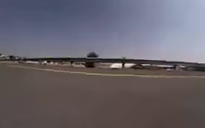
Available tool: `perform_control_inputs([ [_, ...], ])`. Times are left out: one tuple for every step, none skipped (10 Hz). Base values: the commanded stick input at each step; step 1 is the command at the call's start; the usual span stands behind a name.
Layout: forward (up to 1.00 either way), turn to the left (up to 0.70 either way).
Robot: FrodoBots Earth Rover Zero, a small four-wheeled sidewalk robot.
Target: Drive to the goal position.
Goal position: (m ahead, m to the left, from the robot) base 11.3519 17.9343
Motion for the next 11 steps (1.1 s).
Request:
perform_control_inputs([
  [0.00,0.70],
  [0.00,0.70],
  [0.00,0.70],
  [0.00,0.70],
  [0.00,0.70],
  [0.00,0.70],
  [0.00,0.70],
  [0.00,0.70],
  [0.00,0.70],
  [0.00,0.70],
  [0.00,0.70],
])
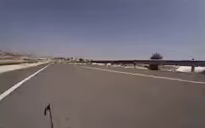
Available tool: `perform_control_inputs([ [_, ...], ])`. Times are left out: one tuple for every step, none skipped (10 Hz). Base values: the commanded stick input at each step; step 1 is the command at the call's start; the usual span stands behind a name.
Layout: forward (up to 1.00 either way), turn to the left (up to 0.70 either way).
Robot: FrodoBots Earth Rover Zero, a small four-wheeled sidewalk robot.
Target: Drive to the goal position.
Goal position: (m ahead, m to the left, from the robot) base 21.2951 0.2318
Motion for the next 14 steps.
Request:
perform_control_inputs([
  [0.00,0.70],
  [0.00,0.70],
  [0.00,0.70],
  [0.00,0.70],
  [0.00,0.70],
  [0.00,0.70],
  [0.00,0.70],
  [0.00,0.70],
  [0.00,0.40],
  [0.00,0.00],
  [0.00,0.00],
  [0.00,0.00],
  [0.00,0.00],
  [0.00,0.00],
])
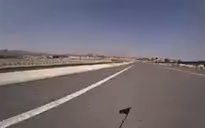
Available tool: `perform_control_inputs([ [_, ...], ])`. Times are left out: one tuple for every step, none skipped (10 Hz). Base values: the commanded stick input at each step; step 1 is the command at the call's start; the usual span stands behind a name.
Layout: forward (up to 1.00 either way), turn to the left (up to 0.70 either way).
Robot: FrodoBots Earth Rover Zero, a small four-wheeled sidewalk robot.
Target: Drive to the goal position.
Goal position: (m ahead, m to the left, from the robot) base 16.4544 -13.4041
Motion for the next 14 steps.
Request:
perform_control_inputs([
  [0.00,0.00],
  [0.00,0.00],
  [0.00,0.00],
  [0.00,0.00],
  [0.00,-0.14],
  [0.00,-0.60],
  [0.14,-0.71],
  [0.32,-0.72],
  [0.70,-0.35],
  [0.70,-0.22],
  [0.70,0.00],
  [0.70,0.00],
  [0.70,0.00],
  [0.70,-0.12],
])
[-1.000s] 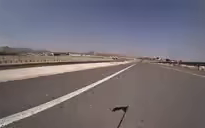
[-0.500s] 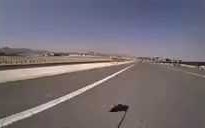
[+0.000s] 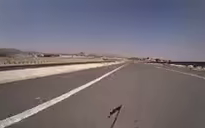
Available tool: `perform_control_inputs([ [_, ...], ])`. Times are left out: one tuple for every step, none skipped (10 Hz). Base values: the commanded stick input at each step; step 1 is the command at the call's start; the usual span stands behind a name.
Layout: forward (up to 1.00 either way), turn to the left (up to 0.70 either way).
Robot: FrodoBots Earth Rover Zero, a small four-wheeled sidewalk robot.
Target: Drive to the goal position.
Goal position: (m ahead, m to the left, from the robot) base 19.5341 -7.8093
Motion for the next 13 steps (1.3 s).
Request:
perform_control_inputs([
  [0.70,-0.35],
  [0.70,-0.35],
  [0.70,-0.35],
  [0.70,0.00],
  [0.70,0.00],
  [0.70,0.00],
  [0.70,0.00],
  [0.70,0.00],
  [0.70,0.00],
  [0.70,0.00],
  [0.70,0.00],
  [0.70,0.00],
  [0.70,0.00],
])
